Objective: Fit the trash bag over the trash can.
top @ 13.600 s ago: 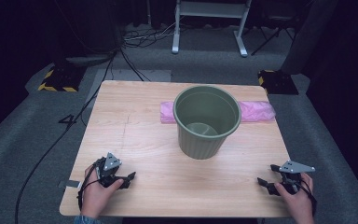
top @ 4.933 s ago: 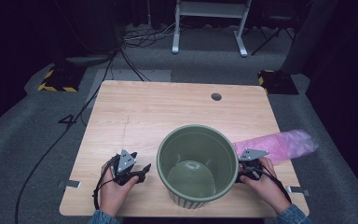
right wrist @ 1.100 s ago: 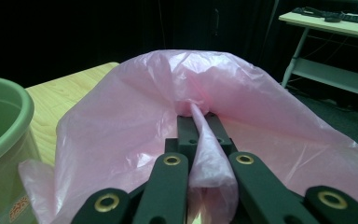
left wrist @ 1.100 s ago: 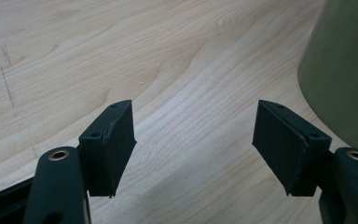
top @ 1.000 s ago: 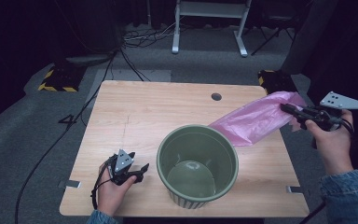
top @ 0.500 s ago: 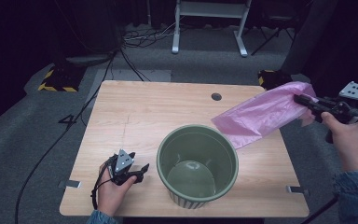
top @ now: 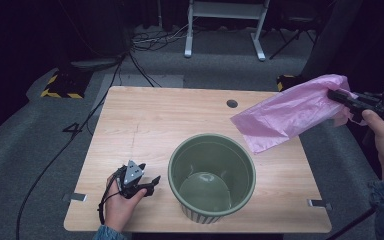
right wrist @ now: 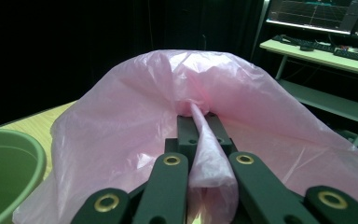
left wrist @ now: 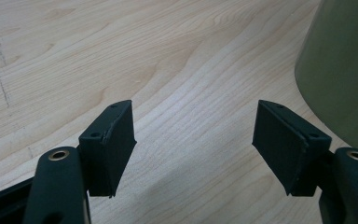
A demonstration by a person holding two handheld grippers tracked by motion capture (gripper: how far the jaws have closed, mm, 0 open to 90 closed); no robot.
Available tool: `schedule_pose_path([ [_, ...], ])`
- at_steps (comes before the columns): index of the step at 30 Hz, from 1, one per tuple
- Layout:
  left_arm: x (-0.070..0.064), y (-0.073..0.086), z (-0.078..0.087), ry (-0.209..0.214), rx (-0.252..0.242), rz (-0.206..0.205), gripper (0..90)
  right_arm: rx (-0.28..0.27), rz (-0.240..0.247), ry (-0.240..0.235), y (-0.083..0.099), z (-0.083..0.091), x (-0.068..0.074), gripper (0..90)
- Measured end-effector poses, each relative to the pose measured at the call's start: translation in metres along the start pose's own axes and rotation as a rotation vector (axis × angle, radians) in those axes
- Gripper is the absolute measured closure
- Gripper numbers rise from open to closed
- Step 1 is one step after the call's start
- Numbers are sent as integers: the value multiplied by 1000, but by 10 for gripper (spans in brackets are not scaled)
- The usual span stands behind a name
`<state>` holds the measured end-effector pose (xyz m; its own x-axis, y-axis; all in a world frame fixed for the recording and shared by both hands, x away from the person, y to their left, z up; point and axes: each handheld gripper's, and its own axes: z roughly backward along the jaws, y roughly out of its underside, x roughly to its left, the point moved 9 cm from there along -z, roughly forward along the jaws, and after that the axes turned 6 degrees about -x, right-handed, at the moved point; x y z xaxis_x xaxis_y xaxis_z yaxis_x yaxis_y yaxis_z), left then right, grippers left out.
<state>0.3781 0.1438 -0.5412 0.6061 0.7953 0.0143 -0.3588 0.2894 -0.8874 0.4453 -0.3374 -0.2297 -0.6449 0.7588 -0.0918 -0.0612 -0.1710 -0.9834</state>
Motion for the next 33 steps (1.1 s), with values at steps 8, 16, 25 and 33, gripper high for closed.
schedule_pose_path([
  [8,1,0,0,-2,1,0,295,-14,-5,-35,-10,0,15,891],
  [16,1,0,0,-2,1,-1,294,-13,7,-106,-15,-9,48,889],
  [25,1,0,1,-2,1,-1,295,10,21,-168,-4,-26,79,887],
  [33,1,1,0,-2,2,-2,294,34,43,-216,10,-41,104,883],
])
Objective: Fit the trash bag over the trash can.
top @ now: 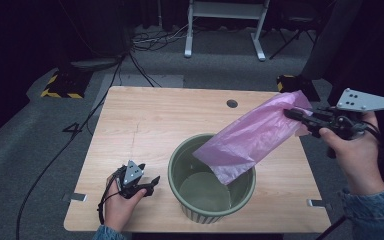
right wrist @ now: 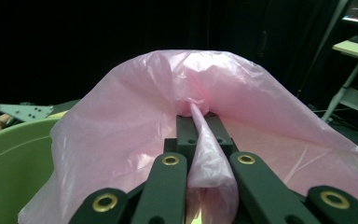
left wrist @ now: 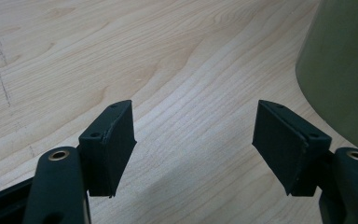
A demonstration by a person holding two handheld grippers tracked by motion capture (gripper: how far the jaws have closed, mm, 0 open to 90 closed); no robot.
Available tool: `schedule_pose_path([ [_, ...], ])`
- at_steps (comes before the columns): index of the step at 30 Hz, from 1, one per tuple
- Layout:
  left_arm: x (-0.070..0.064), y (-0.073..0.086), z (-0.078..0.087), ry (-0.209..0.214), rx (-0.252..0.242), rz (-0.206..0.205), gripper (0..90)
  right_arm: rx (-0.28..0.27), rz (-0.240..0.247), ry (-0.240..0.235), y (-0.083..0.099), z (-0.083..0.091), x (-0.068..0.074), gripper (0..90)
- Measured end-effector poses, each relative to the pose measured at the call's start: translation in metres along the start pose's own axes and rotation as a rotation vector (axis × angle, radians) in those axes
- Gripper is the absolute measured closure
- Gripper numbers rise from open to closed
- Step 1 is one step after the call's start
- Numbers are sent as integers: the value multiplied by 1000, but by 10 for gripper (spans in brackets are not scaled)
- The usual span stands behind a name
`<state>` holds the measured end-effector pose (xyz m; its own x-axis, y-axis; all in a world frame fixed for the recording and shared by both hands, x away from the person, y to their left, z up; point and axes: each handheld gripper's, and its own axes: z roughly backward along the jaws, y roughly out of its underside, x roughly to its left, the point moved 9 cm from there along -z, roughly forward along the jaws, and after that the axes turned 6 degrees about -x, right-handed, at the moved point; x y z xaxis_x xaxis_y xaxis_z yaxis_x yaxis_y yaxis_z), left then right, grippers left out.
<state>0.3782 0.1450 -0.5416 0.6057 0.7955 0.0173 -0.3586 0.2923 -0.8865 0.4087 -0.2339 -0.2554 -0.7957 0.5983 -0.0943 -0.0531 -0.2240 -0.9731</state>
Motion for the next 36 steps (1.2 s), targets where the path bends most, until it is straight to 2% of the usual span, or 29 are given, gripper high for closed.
schedule_pose_path([
  [3,0,0,0,0,-1,0,294,10,-4,-19,6,-7,7,881],
  [12,0,0,0,-1,2,-3,294,75,25,-73,29,-31,32,876],
  [21,0,0,1,-2,2,-4,295,102,26,-134,47,-49,55,871],
  [27,0,1,0,-4,8,-14,295,131,56,-172,57,-59,71,853],
  [29,-1,1,0,-2,9,-9,295,138,56,-193,63,-64,79,777],
  [31,-1,1,0,-3,9,-11,296,119,44,-172,64,-65,78,578],
  [32,-1,1,0,-3,9,-11,295,119,44,-172,64,-65,78,578],
  [34,0,1,-1,-2,6,-6,295,80,24,-147,60,-59,78,423],
  [36,1,1,0,-4,5,-4,296,60,13,-146,57,-55,78,398],
])
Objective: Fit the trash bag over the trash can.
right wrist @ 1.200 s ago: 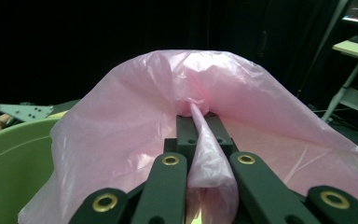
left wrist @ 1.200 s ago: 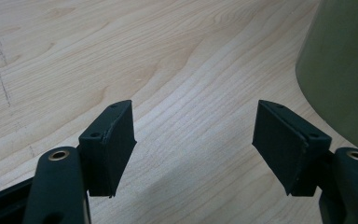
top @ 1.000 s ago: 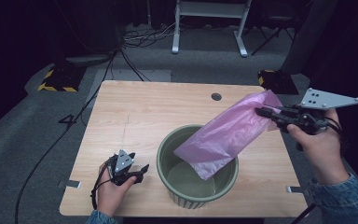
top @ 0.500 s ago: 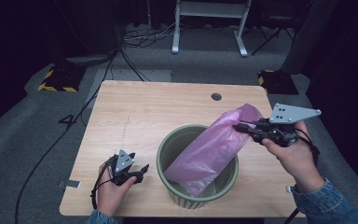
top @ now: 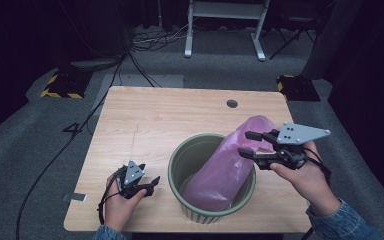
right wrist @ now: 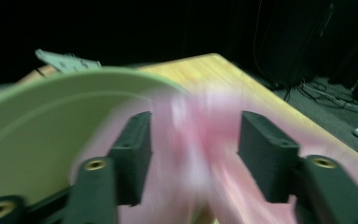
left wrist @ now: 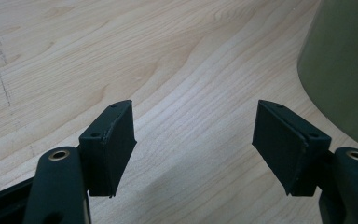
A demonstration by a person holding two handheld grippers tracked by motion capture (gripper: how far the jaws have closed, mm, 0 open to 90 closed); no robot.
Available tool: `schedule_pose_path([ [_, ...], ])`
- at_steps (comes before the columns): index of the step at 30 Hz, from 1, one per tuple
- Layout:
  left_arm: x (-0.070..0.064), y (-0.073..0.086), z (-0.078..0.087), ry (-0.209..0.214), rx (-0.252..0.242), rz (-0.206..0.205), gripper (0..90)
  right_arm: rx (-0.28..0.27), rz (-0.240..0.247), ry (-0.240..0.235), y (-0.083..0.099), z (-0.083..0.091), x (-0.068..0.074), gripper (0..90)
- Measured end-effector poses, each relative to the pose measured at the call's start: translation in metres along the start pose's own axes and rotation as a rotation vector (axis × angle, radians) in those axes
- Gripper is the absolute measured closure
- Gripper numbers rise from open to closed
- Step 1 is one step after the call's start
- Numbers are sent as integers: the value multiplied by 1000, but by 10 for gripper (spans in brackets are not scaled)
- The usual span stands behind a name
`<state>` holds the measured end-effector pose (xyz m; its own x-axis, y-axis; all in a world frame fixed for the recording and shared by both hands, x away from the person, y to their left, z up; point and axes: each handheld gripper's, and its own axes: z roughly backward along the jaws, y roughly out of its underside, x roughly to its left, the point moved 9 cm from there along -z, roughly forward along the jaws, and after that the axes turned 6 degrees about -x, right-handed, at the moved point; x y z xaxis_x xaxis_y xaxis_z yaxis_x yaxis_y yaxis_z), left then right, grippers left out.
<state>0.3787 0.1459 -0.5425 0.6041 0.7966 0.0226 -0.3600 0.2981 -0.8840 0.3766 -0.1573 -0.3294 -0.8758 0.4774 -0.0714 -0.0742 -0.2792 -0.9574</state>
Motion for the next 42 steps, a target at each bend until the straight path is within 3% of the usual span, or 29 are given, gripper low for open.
schedule_pose_path([
  [3,0,1,0,-3,7,-5,296,-69,-22,20,-13,23,0,367],
  [8,-3,1,-1,5,11,-12,296,-78,-43,84,-6,41,-16,364],
  [11,-3,1,-2,2,13,-13,296,-43,-87,119,16,49,-32,352],
  [19,-2,2,-2,1,15,-9,295,8,-131,189,49,64,-57,346],
  [21,-2,2,-1,2,15,-12,295,47,-141,224,66,68,-67,346],
  [25,-1,1,0,1,9,-6,294,70,-161,255,83,71,-79,346],
  [29,0,2,2,-3,12,-7,294,129,-211,296,118,72,-100,346],
  [33,2,2,3,-8,10,0,294,159,-243,334,139,69,-116,326],
  [38,2,2,3,-8,11,-2,294,173,-232,389,154,62,-136,292],
  [42,2,2,3,-8,10,-2,294,144,-222,410,155,56,-146,285],
])
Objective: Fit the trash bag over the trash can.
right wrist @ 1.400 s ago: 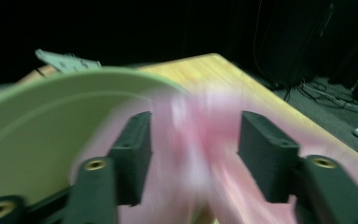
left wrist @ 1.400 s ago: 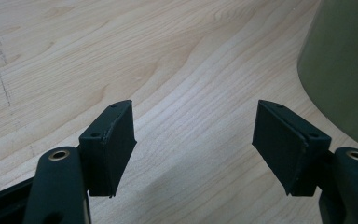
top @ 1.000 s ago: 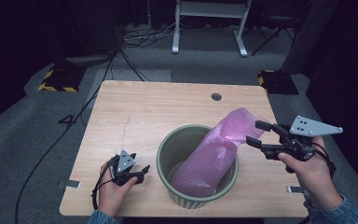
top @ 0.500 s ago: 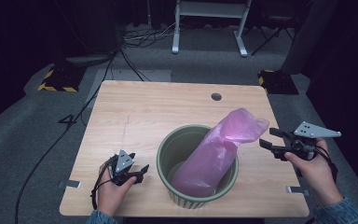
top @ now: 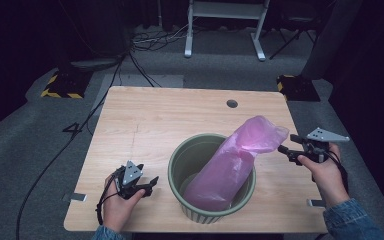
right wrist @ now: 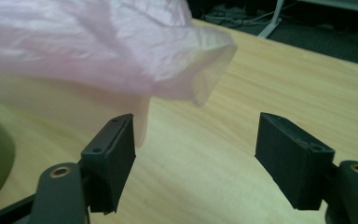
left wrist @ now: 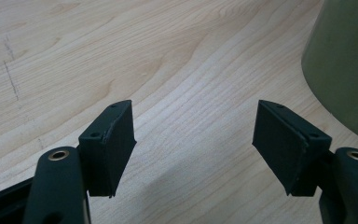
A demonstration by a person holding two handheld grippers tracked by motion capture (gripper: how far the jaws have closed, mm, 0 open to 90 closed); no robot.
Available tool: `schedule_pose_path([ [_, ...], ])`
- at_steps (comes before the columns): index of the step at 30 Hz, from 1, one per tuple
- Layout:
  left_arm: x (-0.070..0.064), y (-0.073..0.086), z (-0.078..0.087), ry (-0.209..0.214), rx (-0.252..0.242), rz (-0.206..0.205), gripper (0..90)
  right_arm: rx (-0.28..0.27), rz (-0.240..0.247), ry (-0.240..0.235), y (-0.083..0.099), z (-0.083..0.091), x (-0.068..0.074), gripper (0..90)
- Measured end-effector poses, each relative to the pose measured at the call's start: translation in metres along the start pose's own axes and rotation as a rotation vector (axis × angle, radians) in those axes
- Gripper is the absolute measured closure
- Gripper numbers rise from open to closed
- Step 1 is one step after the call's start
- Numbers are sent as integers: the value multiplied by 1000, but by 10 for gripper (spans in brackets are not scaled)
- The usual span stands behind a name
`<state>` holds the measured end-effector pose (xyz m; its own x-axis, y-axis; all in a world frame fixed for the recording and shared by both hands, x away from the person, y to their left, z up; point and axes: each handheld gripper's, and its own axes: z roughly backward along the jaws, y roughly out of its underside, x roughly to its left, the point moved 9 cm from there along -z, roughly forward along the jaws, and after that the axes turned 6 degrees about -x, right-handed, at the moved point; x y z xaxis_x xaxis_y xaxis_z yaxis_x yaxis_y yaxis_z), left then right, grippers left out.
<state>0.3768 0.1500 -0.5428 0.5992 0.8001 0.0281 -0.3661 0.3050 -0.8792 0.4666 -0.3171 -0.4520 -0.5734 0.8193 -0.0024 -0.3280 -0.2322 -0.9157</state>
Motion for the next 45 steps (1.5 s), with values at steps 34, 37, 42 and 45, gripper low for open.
schedule_pose_path([
  [34,9,-30,24,0,-40,-32,292,-246,209,-223,-125,39,89,900],
  [37,11,-37,28,7,-46,-37,292,-243,226,-256,-129,40,105,900],
  [42,16,-44,31,4,-57,-38,292,-253,258,-297,-136,42,127,900],
  [45,17,-43,32,5,-58,-31,292,-254,272,-326,-138,42,142,900],
])
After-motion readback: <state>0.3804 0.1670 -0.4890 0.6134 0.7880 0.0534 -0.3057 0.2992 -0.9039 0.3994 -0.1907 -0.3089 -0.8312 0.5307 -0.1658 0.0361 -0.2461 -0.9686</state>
